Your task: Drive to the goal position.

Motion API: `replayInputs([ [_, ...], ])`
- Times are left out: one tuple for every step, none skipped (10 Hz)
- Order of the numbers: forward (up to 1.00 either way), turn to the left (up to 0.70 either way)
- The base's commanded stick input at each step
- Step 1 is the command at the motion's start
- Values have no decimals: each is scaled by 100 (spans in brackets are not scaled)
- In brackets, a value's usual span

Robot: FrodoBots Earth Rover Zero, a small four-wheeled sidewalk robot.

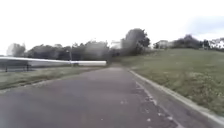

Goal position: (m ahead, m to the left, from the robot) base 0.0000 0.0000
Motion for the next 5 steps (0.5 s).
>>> replayInputs([
  [70, 0],
  [70, 0],
  [70, 0],
  [70, 0],
  [70, 0],
])
